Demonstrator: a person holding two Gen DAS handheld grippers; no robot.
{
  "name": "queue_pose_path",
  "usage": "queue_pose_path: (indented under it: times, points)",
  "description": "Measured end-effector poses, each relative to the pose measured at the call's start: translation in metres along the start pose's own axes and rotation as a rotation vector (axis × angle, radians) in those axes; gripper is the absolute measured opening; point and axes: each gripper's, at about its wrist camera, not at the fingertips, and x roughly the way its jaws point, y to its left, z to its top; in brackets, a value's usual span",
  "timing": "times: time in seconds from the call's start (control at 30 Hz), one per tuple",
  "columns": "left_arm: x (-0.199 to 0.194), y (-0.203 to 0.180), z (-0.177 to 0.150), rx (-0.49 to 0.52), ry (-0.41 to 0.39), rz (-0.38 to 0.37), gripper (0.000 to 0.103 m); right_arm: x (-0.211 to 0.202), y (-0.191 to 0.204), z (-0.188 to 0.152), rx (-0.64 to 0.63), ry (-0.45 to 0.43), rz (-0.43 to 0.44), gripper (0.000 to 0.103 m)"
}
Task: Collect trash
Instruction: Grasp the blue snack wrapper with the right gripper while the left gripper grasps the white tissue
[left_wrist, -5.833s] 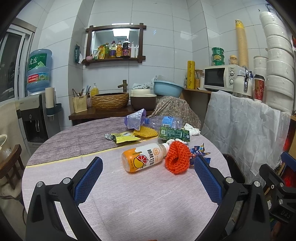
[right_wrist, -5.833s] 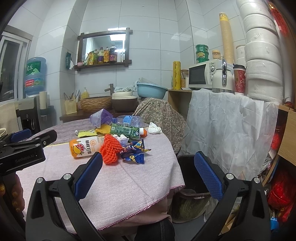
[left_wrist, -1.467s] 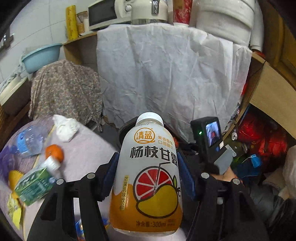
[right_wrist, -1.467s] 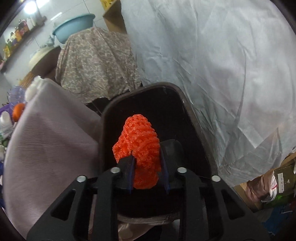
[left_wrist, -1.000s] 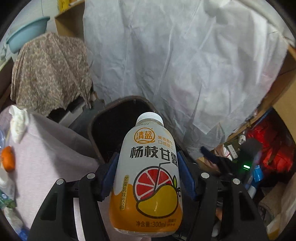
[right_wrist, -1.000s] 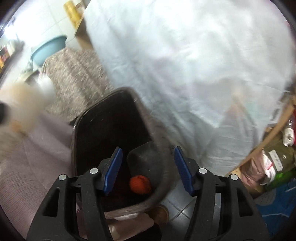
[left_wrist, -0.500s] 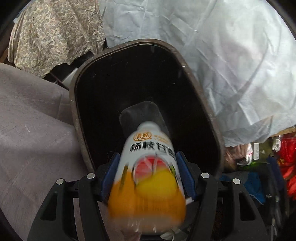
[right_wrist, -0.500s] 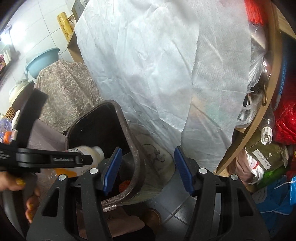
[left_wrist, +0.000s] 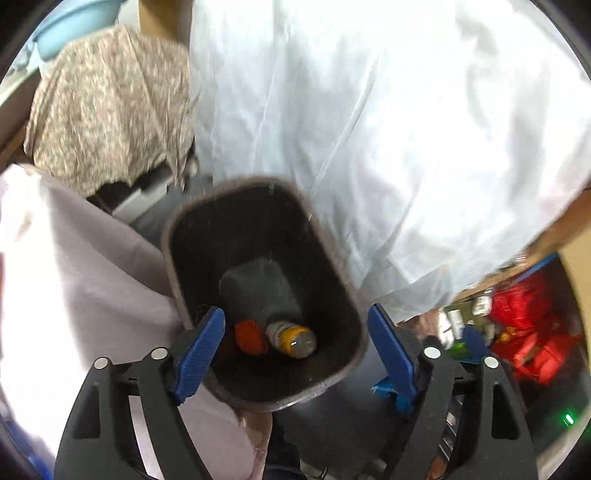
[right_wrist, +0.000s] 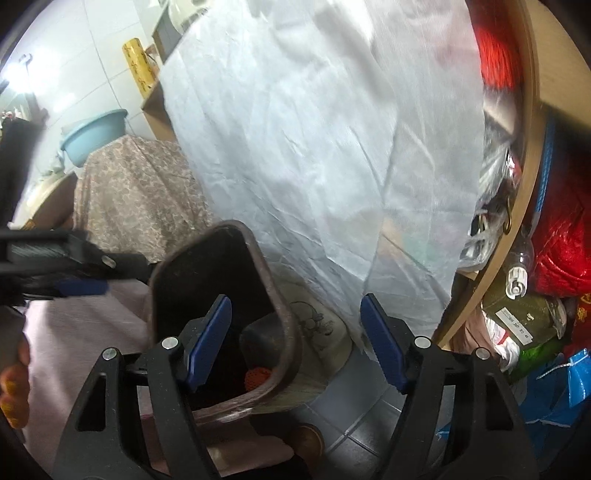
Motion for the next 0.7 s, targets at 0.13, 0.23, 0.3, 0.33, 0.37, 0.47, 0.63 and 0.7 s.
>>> queue_pose_path:
  times: [0.13, 0.23, 0.3, 0.33, 0.37, 0.47, 0.63, 0.7]
  points:
    - [-0.06, 0.02, -0.015, 0.044, -0.104, -0.035, 0.087, -0.019, 0.027, 0.005, -0.05, -0.001, 0.093, 0.073]
    - [-0.104, 0.039, -0.033, 0.067, -0.18, -0.036, 0.09, -0.03, 0.054, 0.006, -0.102, 0.022, 0.196, 0.074]
    - [-0.127, 0.058, -0.046, 0.06, -0.229, -0.028, 0.094, -0.038, 0.077, 0.005, -0.151, 0.035, 0.251, 0.076]
    - [-0.138, 0.068, -0.054, 0.05, -0.251, -0.02, 0.095, -0.045, 0.091, 0.004, -0.182, 0.04, 0.289, 0.078]
    - [-0.149, 0.082, -0.064, 0.035, -0.272, -0.002, 0.095, -0.05, 0.103, 0.002, -0.203, 0.044, 0.319, 0.079]
    - [-0.172, 0.118, -0.091, -0.012, -0.307, 0.06, 0.095, -0.068, 0.142, -0.004, -0.285, 0.061, 0.423, 0.083]
    - [-0.202, 0.177, -0.136, -0.113, -0.342, 0.184, 0.095, -0.093, 0.204, -0.022, -0.446, 0.087, 0.548, 0.089]
    - [-0.209, 0.201, -0.153, -0.172, -0.342, 0.21, 0.095, -0.101, 0.224, -0.033, -0.506, 0.099, 0.579, 0.09]
